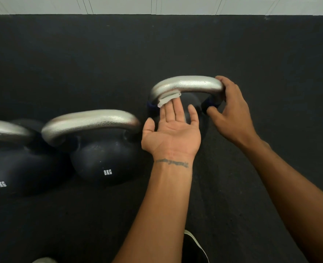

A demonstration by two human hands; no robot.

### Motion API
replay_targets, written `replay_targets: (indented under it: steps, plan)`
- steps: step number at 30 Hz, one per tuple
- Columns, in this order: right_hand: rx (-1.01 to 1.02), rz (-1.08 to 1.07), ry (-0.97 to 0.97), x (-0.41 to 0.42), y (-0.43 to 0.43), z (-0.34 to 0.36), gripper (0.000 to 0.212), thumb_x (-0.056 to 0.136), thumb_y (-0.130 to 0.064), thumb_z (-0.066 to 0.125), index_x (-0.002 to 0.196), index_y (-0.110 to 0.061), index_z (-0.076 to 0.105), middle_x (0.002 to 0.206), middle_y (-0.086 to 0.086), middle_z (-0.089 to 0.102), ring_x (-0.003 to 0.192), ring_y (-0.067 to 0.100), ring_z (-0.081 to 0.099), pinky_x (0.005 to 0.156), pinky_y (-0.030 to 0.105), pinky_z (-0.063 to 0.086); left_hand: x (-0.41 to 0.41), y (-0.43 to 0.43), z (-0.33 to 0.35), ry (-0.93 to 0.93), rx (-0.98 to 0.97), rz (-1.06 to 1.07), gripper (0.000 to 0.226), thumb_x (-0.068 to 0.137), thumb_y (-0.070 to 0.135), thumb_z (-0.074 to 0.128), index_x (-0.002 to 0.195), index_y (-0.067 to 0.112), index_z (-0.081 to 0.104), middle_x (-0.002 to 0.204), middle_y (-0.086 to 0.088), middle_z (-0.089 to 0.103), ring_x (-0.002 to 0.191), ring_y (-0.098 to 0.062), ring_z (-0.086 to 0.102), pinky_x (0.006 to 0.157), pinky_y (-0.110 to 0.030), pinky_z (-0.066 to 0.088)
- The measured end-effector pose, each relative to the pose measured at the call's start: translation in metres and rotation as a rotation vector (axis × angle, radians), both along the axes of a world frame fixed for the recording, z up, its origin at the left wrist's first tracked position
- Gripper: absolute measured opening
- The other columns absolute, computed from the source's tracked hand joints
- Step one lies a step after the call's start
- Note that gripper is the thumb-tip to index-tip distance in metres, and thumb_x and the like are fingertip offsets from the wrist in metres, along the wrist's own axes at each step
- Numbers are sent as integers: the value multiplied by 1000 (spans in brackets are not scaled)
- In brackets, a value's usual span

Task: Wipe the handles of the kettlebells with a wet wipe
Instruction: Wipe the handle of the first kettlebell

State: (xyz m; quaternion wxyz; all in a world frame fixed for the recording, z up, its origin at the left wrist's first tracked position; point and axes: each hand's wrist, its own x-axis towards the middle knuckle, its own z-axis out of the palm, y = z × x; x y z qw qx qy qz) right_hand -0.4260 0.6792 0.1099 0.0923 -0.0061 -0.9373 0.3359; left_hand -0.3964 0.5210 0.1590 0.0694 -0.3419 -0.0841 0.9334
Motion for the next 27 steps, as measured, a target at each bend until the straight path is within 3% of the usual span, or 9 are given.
replay_targets:
  steps: [5, 9, 14, 22, 27]
  plan:
    - [-8, -8, 4, 0, -1, 0, 66, 85, -13, 65, 146, -20, 40, 138, 2, 48, 109, -2, 44, 86, 3, 34, -7, -5, 3, -9, 2, 14, 57, 104, 42, 29, 146, 9, 49, 146, -13, 58, 139, -24, 51, 110, -50, 32]
    - [-2, -9, 0, 0, -1, 3, 65, 86, -13, 65, 146, -19, 41, 137, 3, 49, 111, -1, 44, 92, 17, 37, -16, -1, 1, 32, 85, 44, 53, 104, 43, 29, 132, 7, 56, 129, -19, 64, 139, -27, 49, 102, -53, 36]
    - [3, -8, 9, -1, 0, 0, 65, 86, -14, 65, 146, -19, 41, 138, 2, 49, 109, -4, 43, 85, 1, 33, -3, -4, -3, 3, 73, 29, 58, 104, 43, 29, 141, 5, 51, 143, -17, 59, 139, -28, 51, 107, -54, 35]
    - [8, 4, -7, -2, 1, 1, 66, 85, -14, 66, 146, -19, 40, 135, 2, 49, 107, -3, 43, 83, -1, 33, -13, 1, 0, 28, 4, 8, 58, 105, 44, 28, 150, 10, 42, 153, -16, 49, 146, -28, 42, 110, -54, 34]
    - [9, 1, -3, -2, 1, 1, 66, 84, -13, 66, 145, -19, 41, 135, 3, 49, 103, -4, 43, 81, -3, 32, 3, -5, 9, 5, -100, -20, 63, 103, 43, 31, 153, 5, 40, 153, -15, 49, 144, -26, 45, 120, -52, 27]
